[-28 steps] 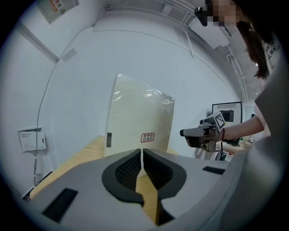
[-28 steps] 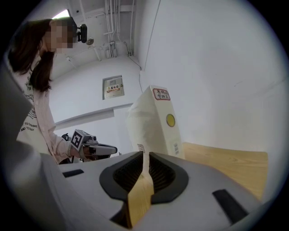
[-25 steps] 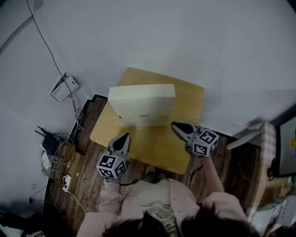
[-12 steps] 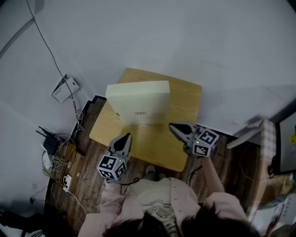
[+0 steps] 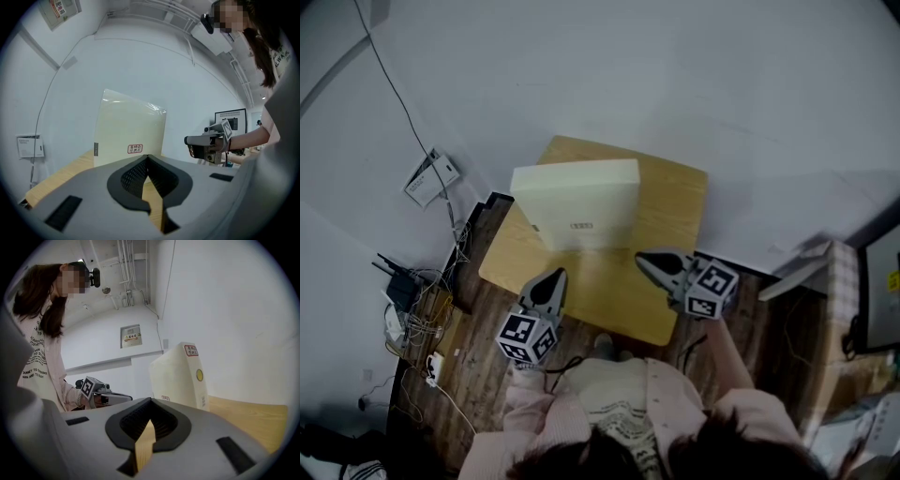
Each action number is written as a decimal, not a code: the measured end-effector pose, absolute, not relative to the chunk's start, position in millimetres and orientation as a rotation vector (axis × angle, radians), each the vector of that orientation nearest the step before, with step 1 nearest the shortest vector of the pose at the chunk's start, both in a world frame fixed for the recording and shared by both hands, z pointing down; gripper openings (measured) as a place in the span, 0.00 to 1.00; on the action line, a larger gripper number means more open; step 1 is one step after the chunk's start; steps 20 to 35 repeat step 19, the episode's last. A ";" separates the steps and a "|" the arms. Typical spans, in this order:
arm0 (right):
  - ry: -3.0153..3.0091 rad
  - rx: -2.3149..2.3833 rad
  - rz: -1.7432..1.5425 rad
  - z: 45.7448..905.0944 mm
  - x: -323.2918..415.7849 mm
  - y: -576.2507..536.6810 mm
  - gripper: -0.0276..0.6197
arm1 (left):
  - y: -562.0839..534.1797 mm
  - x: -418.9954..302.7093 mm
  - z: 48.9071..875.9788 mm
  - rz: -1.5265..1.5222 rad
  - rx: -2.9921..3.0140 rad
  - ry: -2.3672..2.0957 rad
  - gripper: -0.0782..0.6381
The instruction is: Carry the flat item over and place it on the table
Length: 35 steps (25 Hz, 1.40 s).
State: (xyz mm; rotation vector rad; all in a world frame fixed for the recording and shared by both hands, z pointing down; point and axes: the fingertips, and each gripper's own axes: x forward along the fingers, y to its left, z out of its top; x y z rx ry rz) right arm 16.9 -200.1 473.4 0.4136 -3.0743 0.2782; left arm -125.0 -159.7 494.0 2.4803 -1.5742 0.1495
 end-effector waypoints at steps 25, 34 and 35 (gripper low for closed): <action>-3.093 0.341 0.276 473.1 17.8 -191.5 0.03 | -158.9 -116.6 494.3 0.167 2.493 -1.566 0.10; -3.093 0.341 0.276 473.1 17.8 -191.5 0.03 | -158.9 -116.6 494.3 0.167 2.493 -1.566 0.10; -3.093 0.341 0.276 473.1 17.8 -191.5 0.03 | -158.9 -116.6 494.3 0.167 2.493 -1.566 0.10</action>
